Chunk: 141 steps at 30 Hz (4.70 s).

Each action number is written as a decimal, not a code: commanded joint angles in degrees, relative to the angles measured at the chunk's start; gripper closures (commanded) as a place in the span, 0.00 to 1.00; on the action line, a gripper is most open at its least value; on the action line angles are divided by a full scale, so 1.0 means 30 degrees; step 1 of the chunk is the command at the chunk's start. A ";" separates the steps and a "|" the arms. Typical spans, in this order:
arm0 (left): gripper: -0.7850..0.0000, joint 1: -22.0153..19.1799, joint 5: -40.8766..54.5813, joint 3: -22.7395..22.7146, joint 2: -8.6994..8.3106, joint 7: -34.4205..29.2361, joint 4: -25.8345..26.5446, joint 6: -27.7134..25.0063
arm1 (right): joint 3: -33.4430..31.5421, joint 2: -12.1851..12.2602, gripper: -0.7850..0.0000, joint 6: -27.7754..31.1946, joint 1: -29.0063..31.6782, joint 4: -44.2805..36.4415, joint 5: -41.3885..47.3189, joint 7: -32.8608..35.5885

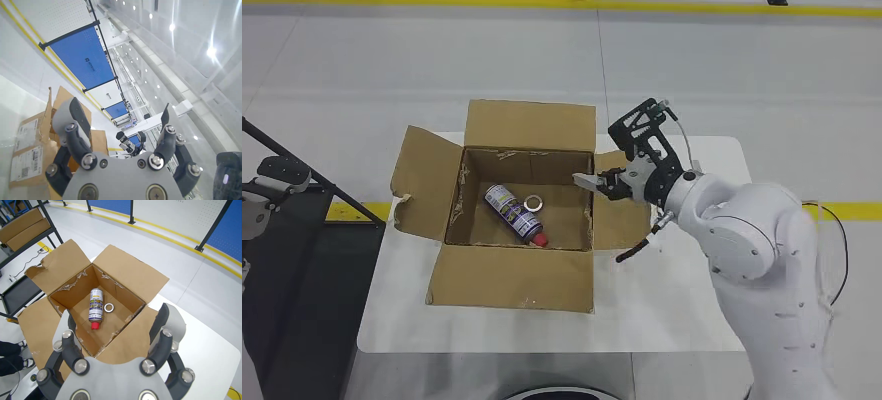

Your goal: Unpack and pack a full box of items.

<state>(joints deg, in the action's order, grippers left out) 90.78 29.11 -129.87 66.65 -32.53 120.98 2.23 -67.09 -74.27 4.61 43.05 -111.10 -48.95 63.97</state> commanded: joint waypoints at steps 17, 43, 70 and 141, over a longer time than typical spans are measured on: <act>0.00 0.0000 0.0000 0.0000 0.0001 0.0001 0.0000 -0.0001 | 0.3908 -0.0825 0.00 -0.1314 -0.3649 0.3921 0.0351 0.0254; 0.00 0.0000 0.0000 0.0000 0.0001 0.0001 0.0000 -0.0001 | 0.9405 -0.3398 0.00 -0.2781 -0.8749 1.2768 0.4783 0.0469; 0.00 0.0000 0.0000 0.0000 0.0001 0.0001 0.0000 -0.0001 | 1.3070 -0.6326 0.00 -0.2430 -1.0171 1.9552 0.7993 0.0486; 0.00 0.0000 0.0000 0.0000 0.0001 0.0001 0.0000 -0.0001 | 1.4009 -1.1048 1.00 0.1969 -1.2383 2.9311 0.5556 0.0979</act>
<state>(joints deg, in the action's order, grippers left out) 90.79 29.11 -129.87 66.65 -32.53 120.98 2.22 -25.04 -107.56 11.00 5.83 -22.82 -31.99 66.18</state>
